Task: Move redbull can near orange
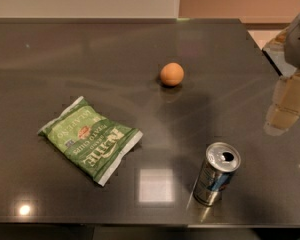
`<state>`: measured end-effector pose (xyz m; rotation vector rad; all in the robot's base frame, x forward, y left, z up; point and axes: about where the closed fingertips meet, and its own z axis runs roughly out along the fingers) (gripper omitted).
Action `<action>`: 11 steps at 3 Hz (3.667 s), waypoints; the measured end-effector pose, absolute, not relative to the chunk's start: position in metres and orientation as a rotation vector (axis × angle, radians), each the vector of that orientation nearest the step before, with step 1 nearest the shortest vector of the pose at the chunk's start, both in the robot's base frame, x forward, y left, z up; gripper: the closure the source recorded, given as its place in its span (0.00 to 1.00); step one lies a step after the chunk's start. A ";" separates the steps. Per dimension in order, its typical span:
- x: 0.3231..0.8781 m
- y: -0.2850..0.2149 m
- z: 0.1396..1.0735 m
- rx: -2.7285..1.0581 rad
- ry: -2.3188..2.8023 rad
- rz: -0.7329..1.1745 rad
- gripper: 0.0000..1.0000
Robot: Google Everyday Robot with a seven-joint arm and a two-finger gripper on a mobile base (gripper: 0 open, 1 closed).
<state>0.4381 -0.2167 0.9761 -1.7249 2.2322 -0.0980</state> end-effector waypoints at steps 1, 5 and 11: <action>0.438 -0.216 0.977 -1.726 2.225 -0.097 0.00; 0.397 -0.181 0.962 -1.885 2.053 0.149 0.00; 0.319 -0.120 0.922 -2.055 1.670 0.619 0.61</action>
Offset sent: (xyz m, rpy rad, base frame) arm -0.0322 0.0390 -0.0092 0.1283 0.0438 0.1849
